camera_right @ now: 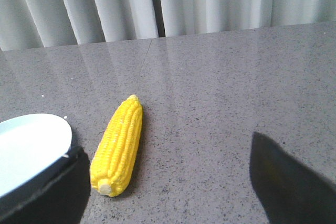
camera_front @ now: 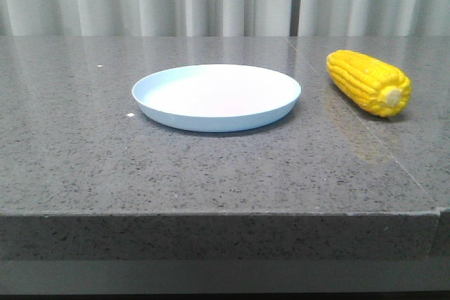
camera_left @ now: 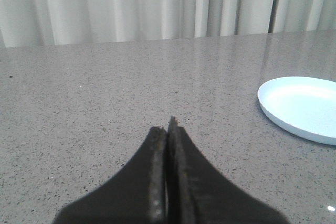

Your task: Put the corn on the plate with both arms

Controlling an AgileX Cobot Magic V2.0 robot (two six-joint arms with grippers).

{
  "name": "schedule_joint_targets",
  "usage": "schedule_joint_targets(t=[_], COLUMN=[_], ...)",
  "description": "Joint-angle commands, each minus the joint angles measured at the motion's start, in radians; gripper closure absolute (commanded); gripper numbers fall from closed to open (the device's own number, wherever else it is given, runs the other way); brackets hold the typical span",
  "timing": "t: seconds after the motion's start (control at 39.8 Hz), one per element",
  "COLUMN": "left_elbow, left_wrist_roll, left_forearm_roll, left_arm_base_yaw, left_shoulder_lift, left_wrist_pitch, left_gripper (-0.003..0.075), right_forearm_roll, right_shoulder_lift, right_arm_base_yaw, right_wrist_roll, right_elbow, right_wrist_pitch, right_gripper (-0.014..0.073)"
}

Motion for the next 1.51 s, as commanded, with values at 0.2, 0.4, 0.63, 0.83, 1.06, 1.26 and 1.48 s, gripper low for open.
schedule_joint_targets(t=[0.2, 0.4, 0.63, 0.83, 1.06, 1.26, 1.48], left_elbow=[-0.026, -0.026, -0.026, -0.026, -0.026, -0.026, -0.026], left_wrist_roll=[-0.014, -0.014, -0.014, -0.014, -0.014, -0.014, -0.014], left_forearm_roll=[0.006, 0.006, 0.006, 0.006, 0.006, 0.006, 0.006], left_arm_base_yaw=[0.001, 0.001, 0.001, 0.001, 0.001, 0.001, 0.001], left_shoulder_lift=[0.000, 0.000, 0.000, 0.000, 0.000, 0.000, 0.000], left_wrist_pitch=[-0.080, -0.080, -0.080, -0.078, -0.078, -0.078, -0.078], left_gripper=[0.0741, 0.0741, 0.0741, 0.0741, 0.0741, 0.0741, 0.0741], right_forearm_roll=[-0.012, -0.009, -0.009, -0.007, 0.007, 0.095, 0.102], right_shoulder_lift=[0.013, 0.030, 0.273, 0.517, 0.772, 0.967, 1.115], right_arm_base_yaw=[-0.007, -0.007, -0.007, 0.005, 0.097, 0.125, 0.125], right_wrist_roll=[-0.006, -0.006, -0.006, -0.006, -0.006, -0.006, -0.006], right_elbow=[-0.038, -0.065, -0.258, -0.440, -0.607, -0.750, -0.829], right_wrist_pitch=[-0.106, -0.048, 0.120, 0.203, 0.318, 0.451, 0.450], right_gripper=[-0.0046, -0.0046, -0.0046, -0.0046, -0.0046, 0.0003, 0.0003])
